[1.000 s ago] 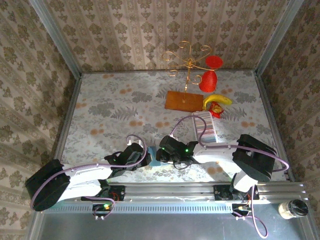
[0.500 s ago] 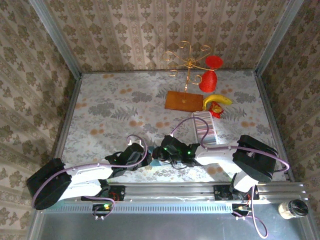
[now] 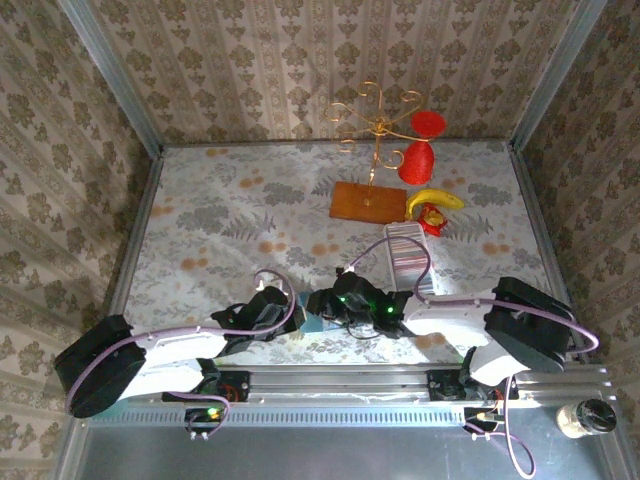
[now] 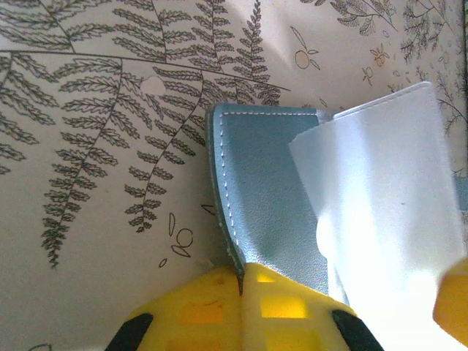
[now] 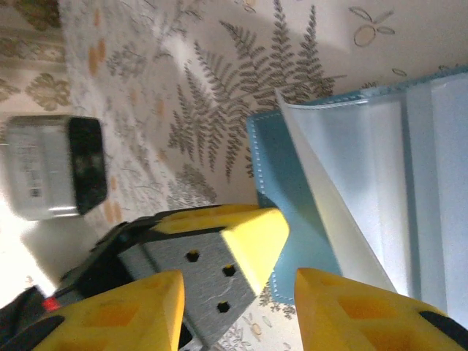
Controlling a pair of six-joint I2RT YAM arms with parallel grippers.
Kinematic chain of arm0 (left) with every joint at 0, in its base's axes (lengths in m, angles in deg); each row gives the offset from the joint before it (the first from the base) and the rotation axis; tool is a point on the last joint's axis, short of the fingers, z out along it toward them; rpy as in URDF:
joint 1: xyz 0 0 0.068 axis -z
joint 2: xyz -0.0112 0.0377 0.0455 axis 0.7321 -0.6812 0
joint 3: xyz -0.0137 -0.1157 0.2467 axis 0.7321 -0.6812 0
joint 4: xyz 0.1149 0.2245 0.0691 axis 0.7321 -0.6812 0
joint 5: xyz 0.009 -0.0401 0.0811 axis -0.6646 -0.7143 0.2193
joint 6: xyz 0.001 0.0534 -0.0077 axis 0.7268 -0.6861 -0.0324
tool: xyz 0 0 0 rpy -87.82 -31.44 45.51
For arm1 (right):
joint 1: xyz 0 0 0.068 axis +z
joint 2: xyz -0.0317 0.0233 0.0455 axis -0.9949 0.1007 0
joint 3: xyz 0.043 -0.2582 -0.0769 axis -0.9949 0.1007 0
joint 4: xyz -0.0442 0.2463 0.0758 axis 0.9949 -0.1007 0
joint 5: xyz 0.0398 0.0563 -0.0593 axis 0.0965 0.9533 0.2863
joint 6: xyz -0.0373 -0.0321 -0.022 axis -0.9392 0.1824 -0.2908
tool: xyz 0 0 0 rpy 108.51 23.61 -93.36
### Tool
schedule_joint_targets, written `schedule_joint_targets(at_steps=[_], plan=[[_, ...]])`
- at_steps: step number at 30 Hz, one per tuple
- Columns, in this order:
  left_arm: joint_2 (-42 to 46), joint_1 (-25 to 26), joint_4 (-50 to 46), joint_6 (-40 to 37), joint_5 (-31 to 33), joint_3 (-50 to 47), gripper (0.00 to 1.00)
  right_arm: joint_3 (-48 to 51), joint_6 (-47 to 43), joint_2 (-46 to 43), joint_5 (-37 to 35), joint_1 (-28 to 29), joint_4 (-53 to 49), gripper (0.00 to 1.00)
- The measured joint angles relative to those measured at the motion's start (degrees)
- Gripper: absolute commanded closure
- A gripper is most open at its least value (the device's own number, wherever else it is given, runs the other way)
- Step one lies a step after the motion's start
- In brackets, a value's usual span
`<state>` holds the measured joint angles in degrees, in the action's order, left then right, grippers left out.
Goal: Put the credit cards into the card holder
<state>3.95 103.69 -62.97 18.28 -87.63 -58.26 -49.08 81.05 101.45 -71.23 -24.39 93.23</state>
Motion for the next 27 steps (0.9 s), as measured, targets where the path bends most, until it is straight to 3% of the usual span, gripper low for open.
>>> schedule_joint_targets(at_steps=[6,11,17,22,27], plan=[[-1.27,0.09,1.38,0.02,0.00,0.00,1.00,1.70,0.70,-1.97,-0.87,-0.07,-0.20,0.57],[-1.60,0.15,1.73,0.02,0.00,0.00,1.00,1.90,-0.02,-5.88,-3.04,-0.07,-6.82,0.54],[-1.60,0.35,1.70,0.02,0.24,0.00,1.00,1.88,-1.68,-13.42,-5.70,-0.04,-14.71,0.42],[-1.60,0.37,1.70,0.02,0.24,0.00,1.00,0.92,-1.73,-14.43,-8.17,0.00,-24.37,0.44],[-1.60,0.42,1.70,0.00,0.26,0.00,1.00,-0.02,-1.73,-10.80,-8.41,0.00,-27.15,0.48]])
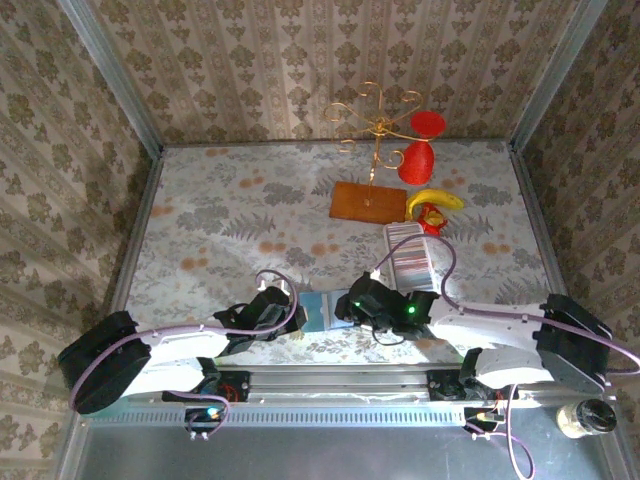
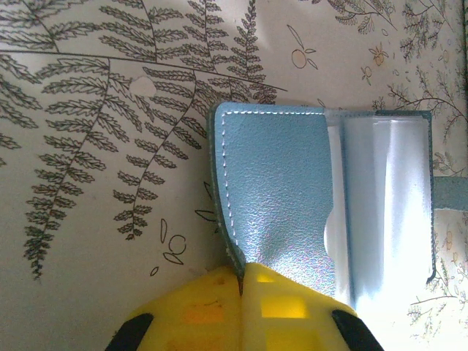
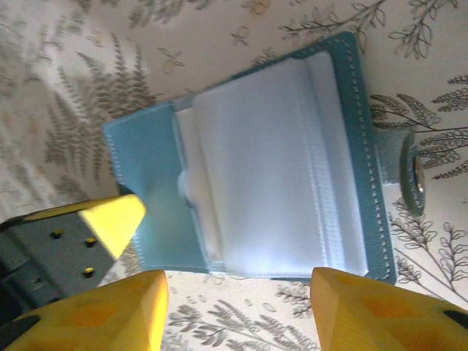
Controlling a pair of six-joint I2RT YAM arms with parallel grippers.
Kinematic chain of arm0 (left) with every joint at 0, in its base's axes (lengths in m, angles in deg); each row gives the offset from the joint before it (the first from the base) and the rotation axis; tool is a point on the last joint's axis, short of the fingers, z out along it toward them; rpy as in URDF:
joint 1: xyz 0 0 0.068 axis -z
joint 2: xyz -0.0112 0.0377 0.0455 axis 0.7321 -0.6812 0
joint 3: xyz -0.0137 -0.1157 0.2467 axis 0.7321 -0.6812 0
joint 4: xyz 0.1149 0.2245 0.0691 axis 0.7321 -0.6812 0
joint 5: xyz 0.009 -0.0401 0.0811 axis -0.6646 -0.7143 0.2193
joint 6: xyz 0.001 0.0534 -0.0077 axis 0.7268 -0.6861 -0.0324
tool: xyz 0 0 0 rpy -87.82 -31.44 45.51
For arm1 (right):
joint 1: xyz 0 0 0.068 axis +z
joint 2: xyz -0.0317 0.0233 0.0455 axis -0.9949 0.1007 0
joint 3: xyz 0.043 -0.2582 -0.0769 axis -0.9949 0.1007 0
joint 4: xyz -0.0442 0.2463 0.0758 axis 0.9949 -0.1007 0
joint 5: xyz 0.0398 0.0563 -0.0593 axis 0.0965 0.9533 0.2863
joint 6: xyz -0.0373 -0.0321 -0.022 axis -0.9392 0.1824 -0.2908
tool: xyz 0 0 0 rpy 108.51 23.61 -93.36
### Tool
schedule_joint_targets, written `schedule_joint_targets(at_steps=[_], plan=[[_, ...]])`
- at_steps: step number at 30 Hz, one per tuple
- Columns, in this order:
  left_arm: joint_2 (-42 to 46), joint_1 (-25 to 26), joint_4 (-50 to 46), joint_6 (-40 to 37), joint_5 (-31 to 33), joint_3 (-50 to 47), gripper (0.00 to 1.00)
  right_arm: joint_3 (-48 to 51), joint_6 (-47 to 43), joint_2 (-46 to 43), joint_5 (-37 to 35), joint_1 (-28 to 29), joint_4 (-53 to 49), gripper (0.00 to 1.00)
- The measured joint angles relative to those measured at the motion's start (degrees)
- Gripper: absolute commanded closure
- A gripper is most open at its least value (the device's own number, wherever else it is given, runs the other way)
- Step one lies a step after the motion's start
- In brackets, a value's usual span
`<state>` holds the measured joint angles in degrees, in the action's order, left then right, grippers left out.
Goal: Put the credit cards into the card holder
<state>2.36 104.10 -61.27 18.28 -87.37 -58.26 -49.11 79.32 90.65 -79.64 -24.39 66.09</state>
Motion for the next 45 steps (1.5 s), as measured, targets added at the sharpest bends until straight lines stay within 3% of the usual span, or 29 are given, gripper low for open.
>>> schedule_joint_targets(at_steps=[18,31,45], plan=[[0.31,0.37,-0.28,0.00,0.46,0.00,1.00,-5.11,-0.90,11.82,0.20,0.04,-2.19,0.45],[0.31,0.61,-0.39,0.02,0.68,0.00,1.00,-8.07,-2.23,12.81,0.07,0.87,-7.67,0.43],[0.31,0.70,-0.42,0.02,0.83,0.00,1.00,-8.70,-2.80,14.16,0.20,1.20,-5.16,0.42]])
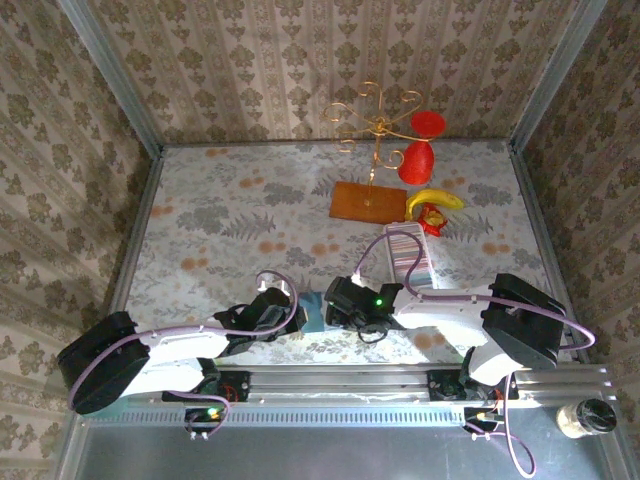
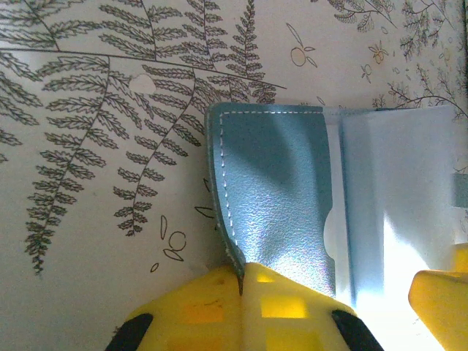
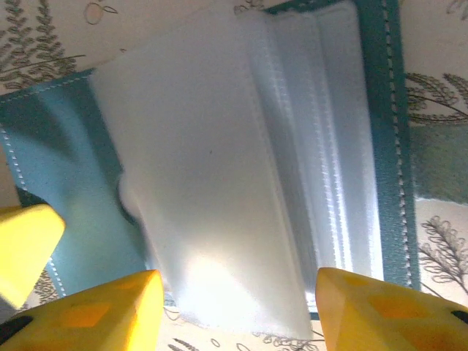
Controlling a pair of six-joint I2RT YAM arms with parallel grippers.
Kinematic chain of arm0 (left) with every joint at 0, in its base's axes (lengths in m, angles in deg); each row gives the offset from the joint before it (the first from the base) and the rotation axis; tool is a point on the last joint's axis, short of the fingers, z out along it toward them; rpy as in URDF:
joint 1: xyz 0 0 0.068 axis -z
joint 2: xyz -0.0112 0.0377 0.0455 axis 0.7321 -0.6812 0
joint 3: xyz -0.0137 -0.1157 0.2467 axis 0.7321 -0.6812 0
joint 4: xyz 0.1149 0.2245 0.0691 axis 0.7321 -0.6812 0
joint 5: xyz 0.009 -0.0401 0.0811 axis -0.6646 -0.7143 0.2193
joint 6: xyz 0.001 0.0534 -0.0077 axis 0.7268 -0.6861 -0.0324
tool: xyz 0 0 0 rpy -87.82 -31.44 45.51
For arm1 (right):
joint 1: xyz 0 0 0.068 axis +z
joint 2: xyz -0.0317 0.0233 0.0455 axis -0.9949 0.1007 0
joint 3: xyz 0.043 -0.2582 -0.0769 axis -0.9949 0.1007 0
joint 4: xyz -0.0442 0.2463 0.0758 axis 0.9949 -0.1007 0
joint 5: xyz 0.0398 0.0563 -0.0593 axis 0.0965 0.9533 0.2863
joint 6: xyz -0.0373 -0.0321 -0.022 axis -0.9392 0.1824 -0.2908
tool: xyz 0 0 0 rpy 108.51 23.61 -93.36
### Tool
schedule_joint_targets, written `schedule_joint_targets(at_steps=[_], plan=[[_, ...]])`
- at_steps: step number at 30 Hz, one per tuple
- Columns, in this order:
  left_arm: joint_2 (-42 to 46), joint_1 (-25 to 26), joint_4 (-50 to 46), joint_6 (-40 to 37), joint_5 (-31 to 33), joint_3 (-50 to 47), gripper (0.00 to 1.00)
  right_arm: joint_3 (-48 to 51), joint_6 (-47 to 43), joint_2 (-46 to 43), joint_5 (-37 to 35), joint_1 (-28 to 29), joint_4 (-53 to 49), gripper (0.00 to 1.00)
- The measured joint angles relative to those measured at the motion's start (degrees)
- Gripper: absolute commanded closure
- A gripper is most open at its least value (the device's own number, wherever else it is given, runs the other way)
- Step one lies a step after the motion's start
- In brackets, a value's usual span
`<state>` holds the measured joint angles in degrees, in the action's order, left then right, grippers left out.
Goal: Put the credit cards into the card holder
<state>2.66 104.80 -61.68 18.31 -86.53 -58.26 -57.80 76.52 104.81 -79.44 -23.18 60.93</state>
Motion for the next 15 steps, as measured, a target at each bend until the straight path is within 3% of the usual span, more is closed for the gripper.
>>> schedule_joint_targets(at_steps=[15], plan=[[-0.07,0.04,0.02,0.22,0.02,0.00,1.00,0.02,0.02,-4.33,-0.20,0.02,1.64,0.42]])
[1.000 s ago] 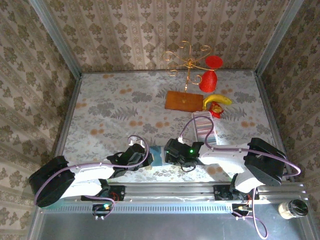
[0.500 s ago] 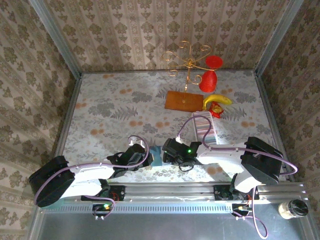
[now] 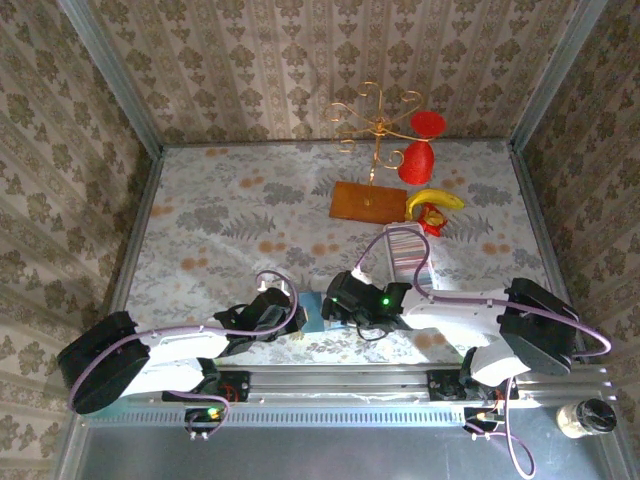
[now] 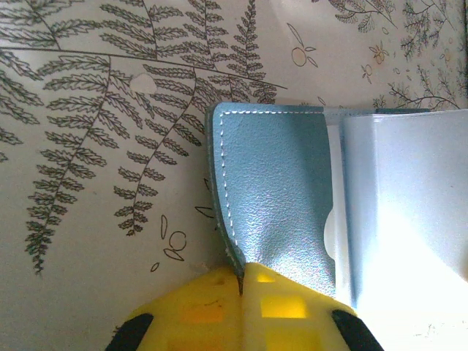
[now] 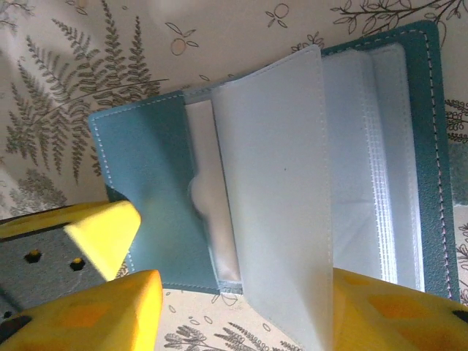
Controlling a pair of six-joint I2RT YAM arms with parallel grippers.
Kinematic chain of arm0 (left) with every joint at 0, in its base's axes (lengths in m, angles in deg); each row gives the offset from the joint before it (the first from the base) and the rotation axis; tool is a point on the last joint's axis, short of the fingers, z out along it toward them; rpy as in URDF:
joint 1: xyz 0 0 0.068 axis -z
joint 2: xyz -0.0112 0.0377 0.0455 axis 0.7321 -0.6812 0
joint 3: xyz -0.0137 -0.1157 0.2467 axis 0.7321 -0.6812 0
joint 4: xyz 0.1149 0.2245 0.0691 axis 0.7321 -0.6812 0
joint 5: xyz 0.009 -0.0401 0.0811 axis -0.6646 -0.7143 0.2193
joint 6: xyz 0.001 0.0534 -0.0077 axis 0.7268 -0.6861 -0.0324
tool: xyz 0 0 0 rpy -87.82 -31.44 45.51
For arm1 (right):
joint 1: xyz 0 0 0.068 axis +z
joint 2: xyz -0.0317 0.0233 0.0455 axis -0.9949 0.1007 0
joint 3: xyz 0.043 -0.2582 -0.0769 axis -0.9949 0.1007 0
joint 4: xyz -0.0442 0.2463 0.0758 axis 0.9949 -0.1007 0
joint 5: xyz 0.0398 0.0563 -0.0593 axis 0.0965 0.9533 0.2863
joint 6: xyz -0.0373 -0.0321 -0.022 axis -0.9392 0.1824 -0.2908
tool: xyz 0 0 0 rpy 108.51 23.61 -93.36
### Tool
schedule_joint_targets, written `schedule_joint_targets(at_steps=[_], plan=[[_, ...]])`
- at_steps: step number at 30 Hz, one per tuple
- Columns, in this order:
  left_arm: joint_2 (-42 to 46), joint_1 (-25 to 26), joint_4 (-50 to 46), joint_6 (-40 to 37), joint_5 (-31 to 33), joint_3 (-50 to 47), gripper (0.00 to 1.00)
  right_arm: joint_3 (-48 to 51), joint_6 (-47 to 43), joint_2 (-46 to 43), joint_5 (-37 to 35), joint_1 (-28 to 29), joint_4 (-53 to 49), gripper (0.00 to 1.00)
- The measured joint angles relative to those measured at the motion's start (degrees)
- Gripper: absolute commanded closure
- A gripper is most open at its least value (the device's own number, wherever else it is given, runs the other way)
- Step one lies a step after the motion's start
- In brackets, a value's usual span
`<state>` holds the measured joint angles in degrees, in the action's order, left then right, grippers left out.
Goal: Put the credit cards into the card holder
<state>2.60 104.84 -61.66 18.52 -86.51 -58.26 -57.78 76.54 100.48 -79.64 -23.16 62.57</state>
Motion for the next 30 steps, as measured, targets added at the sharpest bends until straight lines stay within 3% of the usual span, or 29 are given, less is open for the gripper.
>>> schedule_joint_targets(at_steps=[6,11,15,24,30], plan=[[-0.13,0.02,0.07,0.20,0.00,0.00,1.00,1.18,-0.39,-0.90,0.24,0.13,3.61,0.42],[0.31,0.31,-0.22,0.94,0.24,0.00,0.69,1.33,-0.50,-0.50,1.36,0.13,8.79,0.42],[4.50,0.66,-3.08,1.95,1.70,-0.72,0.62,1.29,-0.96,0.63,1.75,0.13,11.50,0.42],[22.77,0.66,-16.76,4.98,7.06,-5.07,0.66,-0.42,-1.77,5.77,3.93,0.13,14.47,0.42],[39.08,0.66,-27.76,7.30,9.99,-5.33,0.79,-3.08,-2.01,9.20,6.14,0.13,16.09,0.39]])
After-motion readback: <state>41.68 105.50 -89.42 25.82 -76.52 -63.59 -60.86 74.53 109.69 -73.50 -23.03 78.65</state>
